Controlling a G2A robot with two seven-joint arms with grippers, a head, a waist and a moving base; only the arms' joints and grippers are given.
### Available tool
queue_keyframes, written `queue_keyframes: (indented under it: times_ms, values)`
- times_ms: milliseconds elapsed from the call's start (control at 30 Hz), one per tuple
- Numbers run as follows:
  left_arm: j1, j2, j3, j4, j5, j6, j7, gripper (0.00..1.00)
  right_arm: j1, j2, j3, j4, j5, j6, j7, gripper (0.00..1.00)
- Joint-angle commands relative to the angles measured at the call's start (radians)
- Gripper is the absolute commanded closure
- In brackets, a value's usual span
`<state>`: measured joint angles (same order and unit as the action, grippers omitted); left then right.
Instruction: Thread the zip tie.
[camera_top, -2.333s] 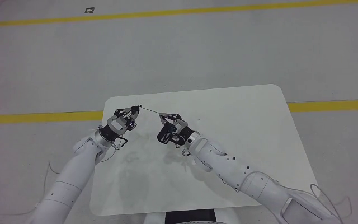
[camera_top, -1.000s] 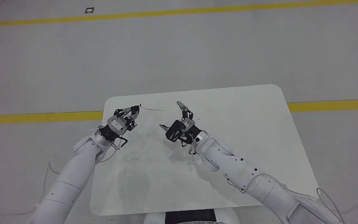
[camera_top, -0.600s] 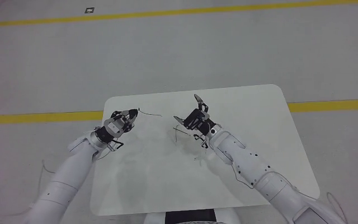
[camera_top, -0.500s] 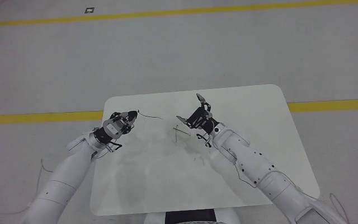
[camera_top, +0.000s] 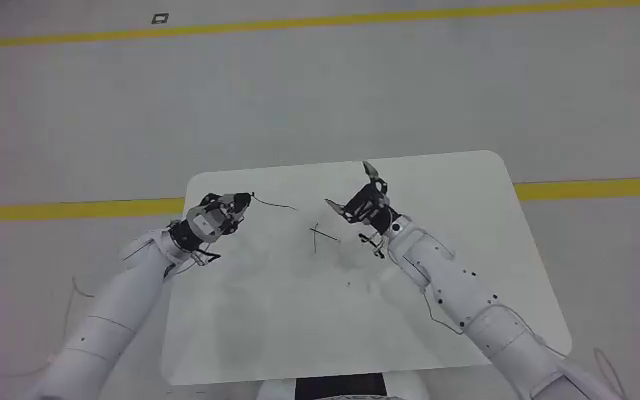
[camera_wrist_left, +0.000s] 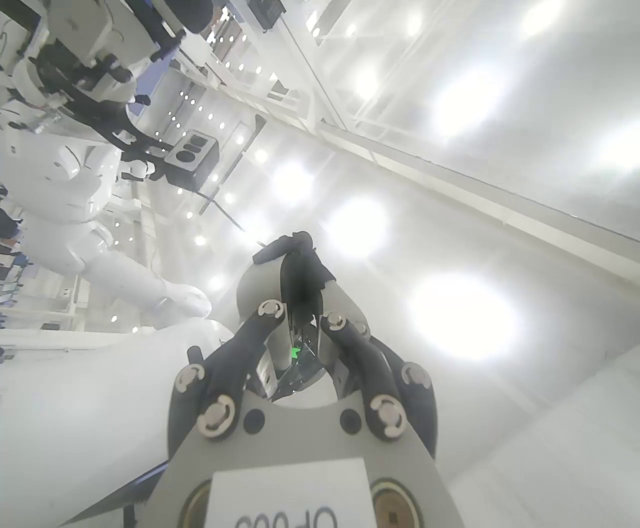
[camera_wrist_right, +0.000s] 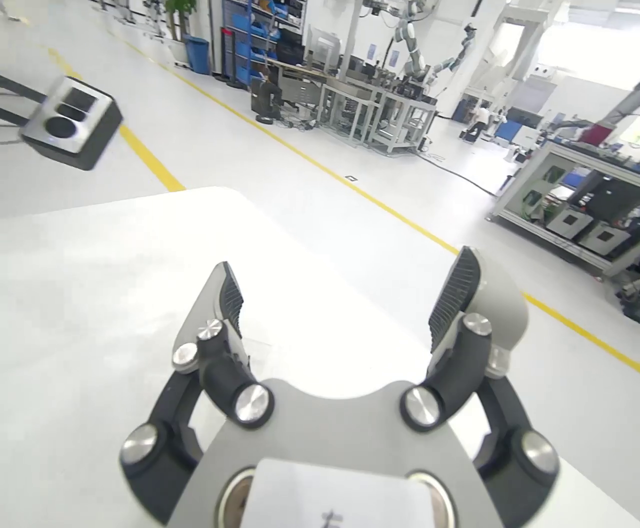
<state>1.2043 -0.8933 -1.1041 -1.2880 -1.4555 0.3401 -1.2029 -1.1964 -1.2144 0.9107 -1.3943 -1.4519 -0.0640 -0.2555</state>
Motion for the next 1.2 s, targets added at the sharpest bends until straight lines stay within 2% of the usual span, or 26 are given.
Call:
queue_keyframes:
  times_ms: [0,100,200,1167]
  values:
    - [-0.012,0.001,0.005,-0.01,-0.002,0.0,0.004,1.0,-0.009,0.0,0.021,-0.006,0.012,0.033,0.004,0.0]
    - [-0.033,0.003,0.021,-0.022,-0.012,0.0,0.011,1.0,-0.025,-0.002,0.042,-0.02,0.026,0.077,0.01,0.0]
    - [-0.051,0.003,0.041,-0.032,-0.025,0.0,0.02,1.0,-0.031,-0.004,0.046,-0.027,0.027,0.089,0.015,0.0]
    - [-0.051,0.003,0.041,-0.032,-0.025,0.0,0.02,1.0,-0.031,-0.004,0.046,-0.027,0.027,0.089,0.015,0.0]
